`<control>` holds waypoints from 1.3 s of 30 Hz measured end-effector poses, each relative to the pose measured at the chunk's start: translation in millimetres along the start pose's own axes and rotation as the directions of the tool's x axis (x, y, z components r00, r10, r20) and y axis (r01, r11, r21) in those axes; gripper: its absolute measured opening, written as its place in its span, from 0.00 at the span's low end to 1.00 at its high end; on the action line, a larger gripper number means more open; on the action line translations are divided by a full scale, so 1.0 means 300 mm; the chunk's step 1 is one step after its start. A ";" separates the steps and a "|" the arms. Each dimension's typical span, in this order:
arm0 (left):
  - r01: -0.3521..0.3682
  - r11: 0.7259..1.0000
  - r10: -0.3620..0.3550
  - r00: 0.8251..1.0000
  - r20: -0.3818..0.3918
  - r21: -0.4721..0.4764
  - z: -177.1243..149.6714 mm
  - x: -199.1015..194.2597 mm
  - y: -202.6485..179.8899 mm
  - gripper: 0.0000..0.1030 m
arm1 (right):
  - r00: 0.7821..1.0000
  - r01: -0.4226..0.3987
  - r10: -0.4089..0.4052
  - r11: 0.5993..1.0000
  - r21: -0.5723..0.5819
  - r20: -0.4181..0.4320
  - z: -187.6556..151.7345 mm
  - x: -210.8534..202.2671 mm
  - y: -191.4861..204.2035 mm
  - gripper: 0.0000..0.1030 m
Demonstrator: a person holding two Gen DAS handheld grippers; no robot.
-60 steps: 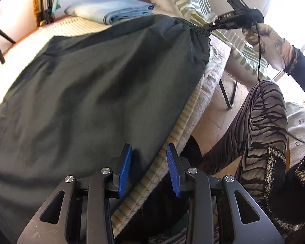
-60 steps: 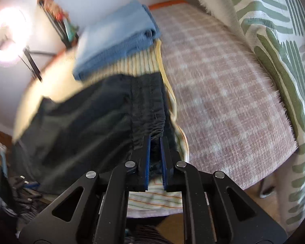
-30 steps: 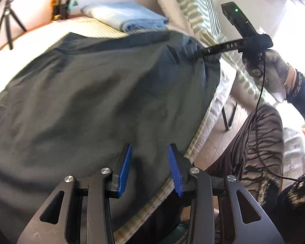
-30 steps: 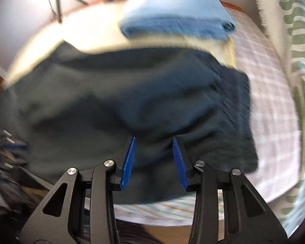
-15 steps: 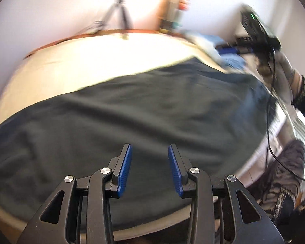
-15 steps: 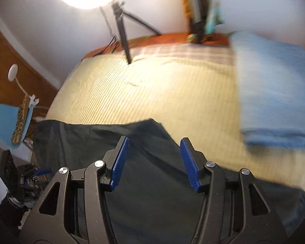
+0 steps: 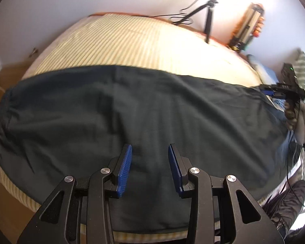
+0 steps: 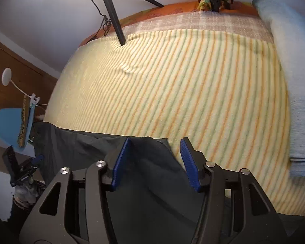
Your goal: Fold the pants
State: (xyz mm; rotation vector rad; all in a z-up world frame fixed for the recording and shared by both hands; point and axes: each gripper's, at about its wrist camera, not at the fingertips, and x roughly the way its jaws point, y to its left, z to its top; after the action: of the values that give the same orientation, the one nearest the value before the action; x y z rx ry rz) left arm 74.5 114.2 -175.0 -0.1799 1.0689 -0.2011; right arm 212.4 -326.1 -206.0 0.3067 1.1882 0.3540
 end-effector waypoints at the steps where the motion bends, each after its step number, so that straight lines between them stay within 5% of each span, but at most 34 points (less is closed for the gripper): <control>1: 0.000 1.000 0.000 1.000 -0.003 -0.009 -0.002 0.004 0.007 0.34 | 1.000 -0.015 0.015 1.000 -0.004 -0.007 -0.002 0.006 0.007 0.28; 2: -0.002 1.000 0.001 1.000 -0.007 -0.014 -0.005 0.010 0.018 0.34 | 1.000 -0.012 0.012 1.000 -0.012 -0.012 -0.003 0.009 0.016 0.12; 3: -0.005 1.000 0.005 1.000 -0.007 -0.015 -0.008 0.007 0.018 0.34 | 1.000 0.004 -0.004 1.000 -0.030 -0.013 -0.006 0.010 0.029 0.09; 9: 0.018 1.000 -0.018 1.000 0.002 -0.013 0.000 0.017 0.036 0.39 | 0.987 0.157 -0.150 0.979 -0.129 0.063 0.025 -0.002 0.102 0.07; 11: 0.016 1.000 -0.015 1.000 0.007 -0.026 -0.002 0.010 0.045 0.39 | 0.985 0.174 -0.172 0.976 -0.130 0.030 0.035 0.026 0.101 0.08; 17: -0.015 0.993 0.023 0.998 0.067 -0.116 -0.017 -0.070 0.120 0.40 | 0.974 0.224 -0.219 0.965 -0.135 0.049 0.021 0.002 0.132 0.26; 22: -0.009 0.967 0.042 0.992 0.123 -0.256 -0.049 -0.177 0.263 0.53 | 0.973 0.207 -0.186 0.965 -0.163 0.138 -0.022 -0.106 0.242 0.44; 30: 0.080 0.834 0.046 0.976 0.214 -0.546 -0.140 -0.322 0.583 0.54 | 0.975 0.133 -0.086 0.963 -0.234 0.204 -0.163 -0.208 0.481 0.49; 39: 0.215 0.660 -0.056 0.970 0.239 -0.720 -0.196 -0.256 0.768 0.54 | 0.977 0.061 0.001 0.958 -0.281 0.214 -0.315 -0.219 0.673 0.50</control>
State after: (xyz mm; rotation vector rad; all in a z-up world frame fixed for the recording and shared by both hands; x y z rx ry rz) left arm 4.2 353.4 -193.3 -1.0166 0.8829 0.1389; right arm 80.6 -167.0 -99.6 0.0704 0.9158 0.4496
